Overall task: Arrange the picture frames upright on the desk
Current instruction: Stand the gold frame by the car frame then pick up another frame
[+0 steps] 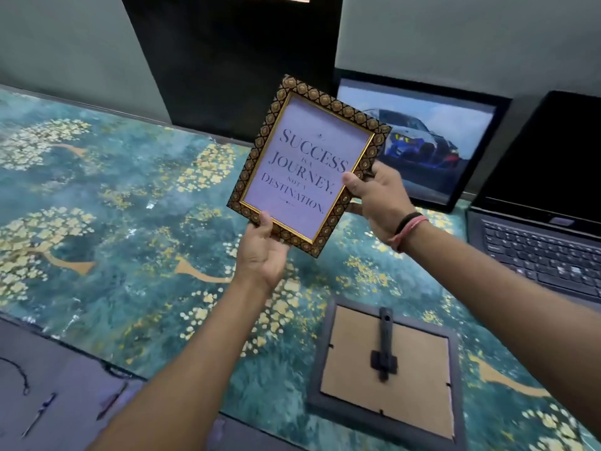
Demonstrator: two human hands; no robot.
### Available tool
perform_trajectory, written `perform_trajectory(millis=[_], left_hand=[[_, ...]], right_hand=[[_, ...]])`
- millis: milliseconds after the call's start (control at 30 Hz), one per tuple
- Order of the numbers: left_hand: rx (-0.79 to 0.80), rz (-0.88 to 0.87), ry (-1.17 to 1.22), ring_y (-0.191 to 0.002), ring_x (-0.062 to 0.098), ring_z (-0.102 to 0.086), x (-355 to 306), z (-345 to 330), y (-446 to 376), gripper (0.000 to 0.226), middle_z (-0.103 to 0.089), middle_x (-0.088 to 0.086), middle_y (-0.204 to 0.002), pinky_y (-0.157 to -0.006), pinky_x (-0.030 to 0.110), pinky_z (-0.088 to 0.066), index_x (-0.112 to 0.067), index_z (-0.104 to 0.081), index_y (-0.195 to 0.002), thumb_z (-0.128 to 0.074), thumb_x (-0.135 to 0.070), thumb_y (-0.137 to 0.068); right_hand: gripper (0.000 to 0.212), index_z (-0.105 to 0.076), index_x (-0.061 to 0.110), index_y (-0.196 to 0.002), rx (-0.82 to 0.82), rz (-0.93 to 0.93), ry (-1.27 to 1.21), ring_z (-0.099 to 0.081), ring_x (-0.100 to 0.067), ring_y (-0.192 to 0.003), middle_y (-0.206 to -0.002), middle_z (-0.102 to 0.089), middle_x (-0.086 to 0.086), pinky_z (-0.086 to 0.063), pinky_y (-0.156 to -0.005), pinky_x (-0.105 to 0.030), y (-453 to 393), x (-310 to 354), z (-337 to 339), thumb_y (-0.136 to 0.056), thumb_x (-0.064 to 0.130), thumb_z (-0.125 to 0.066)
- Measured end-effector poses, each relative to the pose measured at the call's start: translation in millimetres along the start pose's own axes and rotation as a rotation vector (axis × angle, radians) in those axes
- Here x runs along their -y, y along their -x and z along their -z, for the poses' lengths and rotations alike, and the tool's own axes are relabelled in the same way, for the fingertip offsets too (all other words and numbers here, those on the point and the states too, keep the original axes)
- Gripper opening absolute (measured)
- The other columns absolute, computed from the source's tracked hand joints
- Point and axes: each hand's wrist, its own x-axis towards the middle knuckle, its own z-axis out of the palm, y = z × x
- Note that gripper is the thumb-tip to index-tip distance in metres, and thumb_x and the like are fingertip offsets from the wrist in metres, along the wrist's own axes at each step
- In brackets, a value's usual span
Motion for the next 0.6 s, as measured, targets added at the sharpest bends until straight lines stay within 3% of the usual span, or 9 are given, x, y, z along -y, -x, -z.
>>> perform_trajectory(millis=[67, 133, 200, 300, 367, 467, 567, 600], left_hand=[[-0.084, -0.021, -0.116, -0.101, 0.018, -0.062, -23.7, 0.9, -17.8, 0.037, -0.067, 0.005, -0.108, -0.115, 0.049, -0.038, -0.016, -0.046, -0.143, -0.051, -0.006, -0.108], [-0.161, -0.107, -0.354, -0.116, 0.021, -0.059, -51.4, 0.9, -42.3, 0.059, -0.06, 0.005, -0.126, -0.112, 0.045, -0.041, -0.013, -0.033, -0.16, -0.054, -0.003, -0.106], [-0.19, -0.263, -0.747, -0.12, 0.021, -0.055, -75.6, 1.2, -60.5, 0.063, -0.056, -0.001, -0.132, -0.099, 0.038, -0.046, -0.018, -0.03, -0.164, -0.055, -0.009, -0.107], [-0.01, -0.421, -1.143, -0.12, 0.02, -0.064, -102.8, -8.1, -81.5, 0.04, -0.066, -0.001, -0.134, -0.1, 0.035, -0.051, -0.02, -0.058, -0.147, -0.05, -0.016, -0.108], [0.048, -0.437, -1.187, -0.116, 0.023, -0.07, -117.0, -11.2, -103.7, 0.03, -0.074, 0.002, -0.124, -0.102, 0.04, -0.056, -0.019, -0.068, -0.13, -0.051, -0.017, -0.105], [0.002, -0.399, -1.196, -0.12, 0.025, -0.069, -134.1, -13.7, -150.4, 0.036, -0.073, 0.005, -0.13, -0.105, 0.047, -0.056, -0.016, -0.066, -0.13, -0.059, -0.024, -0.095], [0.014, -0.373, -1.185, -0.121, 0.023, -0.069, -144.9, -16.2, -178.1, 0.038, -0.071, 0.003, -0.133, -0.106, 0.044, -0.056, -0.016, -0.063, -0.136, -0.06, -0.018, -0.098], [0.025, -0.367, -1.17, -0.118, 0.023, -0.07, -145.9, -18.3, -181.6, 0.034, -0.073, 0.003, -0.129, -0.104, 0.044, -0.058, -0.015, -0.064, -0.134, -0.059, -0.014, -0.1]], right_hand=[[0.018, -0.063, 0.018, -0.11, -0.02, 0.027, 0.025, -0.07, -0.026, -0.096, -0.11, -0.07, -0.011, -0.059, -0.092, -0.058, -21.0, 9.4, -10.4, -0.101, 0.003, -0.058], [0.022, -0.064, 0.018, -0.115, -0.024, 0.087, 0.086, -0.071, -0.032, -0.11, -0.12, -0.073, -0.014, -0.057, -0.097, -0.061, -41.3, 16.9, -16.5, -0.1, 0.003, -0.059], [0.024, -0.062, 0.015, -0.121, -0.026, 0.092, 0.14, -0.071, -0.036, -0.116, -0.124, -0.073, -0.016, -0.056, -0.098, -0.061, -58.4, 22.0, -24.6, -0.1, 0.005, -0.06], [0.023, -0.061, 0.011, -0.123, -0.034, 0.056, 0.156, -0.071, -0.042, -0.109, -0.116, -0.072, -0.019, -0.055, -0.093, -0.068, -82.8, 26.0, -40.4, -0.102, 0.004, -0.056], [0.026, -0.06, 0.009, -0.126, -0.033, 0.067, 0.153, -0.07, -0.039, -0.108, -0.118, -0.071, -0.019, -0.055, -0.095, -0.068, -98.5, 25.9, -50.9, -0.1, 0.006, -0.059], [0.04, -0.066, 0.011, -0.123, -0.123, 0.114, 0.202, -0.072, -0.036, -0.114, -0.122, -0.074, -0.016, -0.059, -0.094, -0.059, -126.7, 14.6, -58.3, -0.086, 0.025, -0.073], [0.044, -0.071, 0.001, -0.105, -0.315, 0.165, 0.303, -0.067, -0.019, -0.089, -0.098, -0.076, -0.015, -0.061, -0.086, -0.048, -151.4, 5.9, -73.2, -0.081, 0.039, -0.072], [0.043, -0.072, 0.0, -0.106, -0.354, 0.174, 0.312, -0.063, -0.016, -0.09, -0.104, -0.076, -0.02, -0.059, -0.09, -0.05, -156.3, 5.1, -79.5, -0.086, 0.038, -0.067]])
